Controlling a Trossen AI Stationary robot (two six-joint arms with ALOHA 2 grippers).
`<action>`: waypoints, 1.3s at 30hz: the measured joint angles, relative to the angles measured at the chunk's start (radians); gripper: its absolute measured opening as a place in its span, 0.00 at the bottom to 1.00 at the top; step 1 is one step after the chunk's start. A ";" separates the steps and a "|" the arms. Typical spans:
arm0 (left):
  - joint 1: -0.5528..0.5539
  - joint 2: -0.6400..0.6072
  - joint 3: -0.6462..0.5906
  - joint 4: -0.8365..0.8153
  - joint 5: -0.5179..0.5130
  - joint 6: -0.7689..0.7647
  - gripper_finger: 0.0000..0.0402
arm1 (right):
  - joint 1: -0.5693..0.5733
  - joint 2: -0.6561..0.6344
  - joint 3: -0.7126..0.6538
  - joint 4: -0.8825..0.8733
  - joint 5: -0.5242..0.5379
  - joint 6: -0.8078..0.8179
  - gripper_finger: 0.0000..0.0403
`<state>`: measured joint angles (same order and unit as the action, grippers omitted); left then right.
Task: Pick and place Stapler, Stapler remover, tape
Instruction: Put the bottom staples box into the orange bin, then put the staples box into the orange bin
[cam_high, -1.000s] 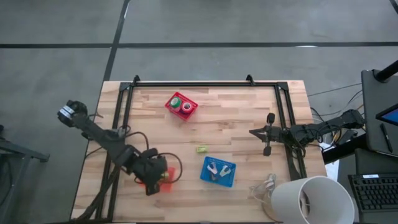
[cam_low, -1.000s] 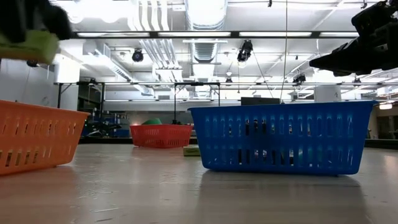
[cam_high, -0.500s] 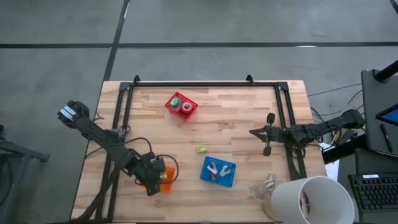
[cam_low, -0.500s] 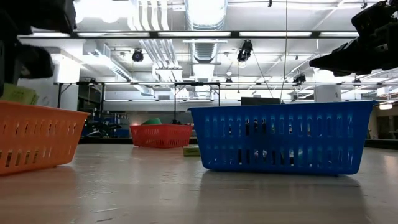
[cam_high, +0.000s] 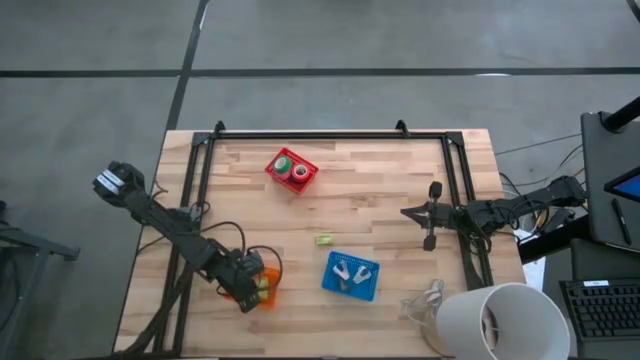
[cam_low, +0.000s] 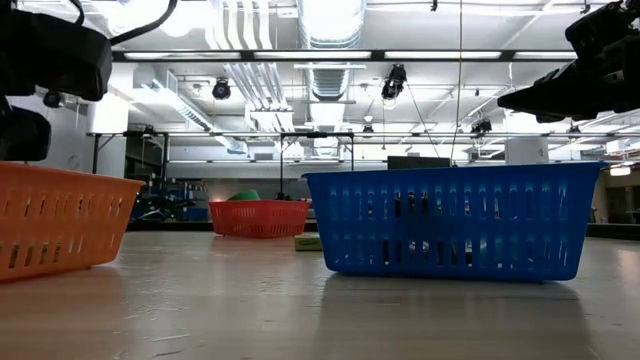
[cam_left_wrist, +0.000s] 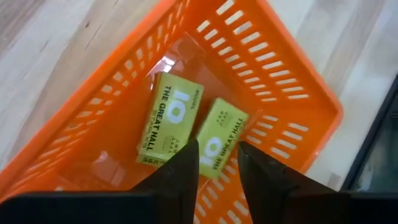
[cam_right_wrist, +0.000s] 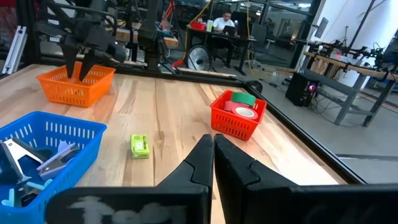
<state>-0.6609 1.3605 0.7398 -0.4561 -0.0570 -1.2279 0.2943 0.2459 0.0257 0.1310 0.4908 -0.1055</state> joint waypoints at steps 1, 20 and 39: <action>0.000 0.000 0.003 0.002 0.000 -0.001 0.29 | 0.000 0.000 0.000 0.000 0.000 0.000 0.02; 0.138 -0.006 0.182 0.026 -0.428 0.340 0.32 | 0.000 -0.001 0.000 0.000 0.000 0.000 0.02; 0.493 0.147 0.157 0.300 -0.257 0.930 0.49 | 0.000 0.000 0.000 0.000 0.000 0.000 0.02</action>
<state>-0.1683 1.5080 0.8967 -0.1565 -0.3137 -0.2981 0.2943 0.2459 0.0257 0.1310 0.4907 -0.1055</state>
